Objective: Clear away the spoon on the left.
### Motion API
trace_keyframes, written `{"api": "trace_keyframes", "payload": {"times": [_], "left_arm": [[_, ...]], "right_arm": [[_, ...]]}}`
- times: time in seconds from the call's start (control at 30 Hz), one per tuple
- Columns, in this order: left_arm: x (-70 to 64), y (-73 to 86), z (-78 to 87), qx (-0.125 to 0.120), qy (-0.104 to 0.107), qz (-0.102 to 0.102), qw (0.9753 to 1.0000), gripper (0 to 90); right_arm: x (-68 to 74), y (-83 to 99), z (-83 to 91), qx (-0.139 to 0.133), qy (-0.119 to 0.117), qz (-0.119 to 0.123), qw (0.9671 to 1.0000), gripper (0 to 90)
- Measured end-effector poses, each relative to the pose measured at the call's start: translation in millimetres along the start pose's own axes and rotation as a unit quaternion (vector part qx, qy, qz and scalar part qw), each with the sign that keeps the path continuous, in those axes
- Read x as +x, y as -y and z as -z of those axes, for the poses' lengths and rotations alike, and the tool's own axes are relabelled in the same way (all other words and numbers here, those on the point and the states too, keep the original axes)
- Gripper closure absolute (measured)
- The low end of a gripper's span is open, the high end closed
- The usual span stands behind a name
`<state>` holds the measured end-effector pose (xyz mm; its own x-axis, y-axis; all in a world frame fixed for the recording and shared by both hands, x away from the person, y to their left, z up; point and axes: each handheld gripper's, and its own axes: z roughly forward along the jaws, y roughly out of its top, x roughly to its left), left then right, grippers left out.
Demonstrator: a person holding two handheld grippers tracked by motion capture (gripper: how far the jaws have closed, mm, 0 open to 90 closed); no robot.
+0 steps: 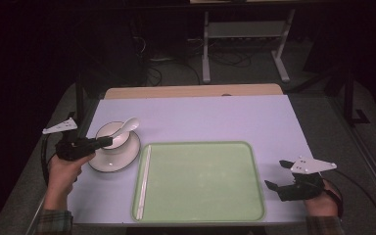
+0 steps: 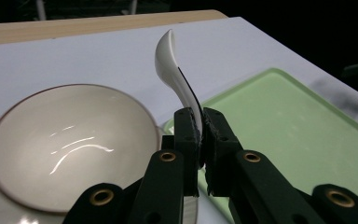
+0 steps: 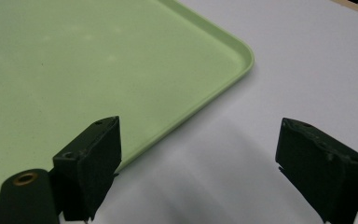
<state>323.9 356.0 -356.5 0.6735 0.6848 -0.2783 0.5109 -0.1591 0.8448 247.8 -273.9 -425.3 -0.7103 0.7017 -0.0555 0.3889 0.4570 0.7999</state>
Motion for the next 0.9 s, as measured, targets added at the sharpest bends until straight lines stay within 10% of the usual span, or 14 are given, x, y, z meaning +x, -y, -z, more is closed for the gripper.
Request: {"api": "trace_keyframes", "payload": {"times": [0.9], "left_arm": [[-39.7, 4.7, -104.5, 0.08, 0.075, -0.042, 0.9931, 84.9]], "right_arm": [[-0.9, 0.5, -0.5, 0.001, 0.0, -0.001, 1.0, 13.3]]}}
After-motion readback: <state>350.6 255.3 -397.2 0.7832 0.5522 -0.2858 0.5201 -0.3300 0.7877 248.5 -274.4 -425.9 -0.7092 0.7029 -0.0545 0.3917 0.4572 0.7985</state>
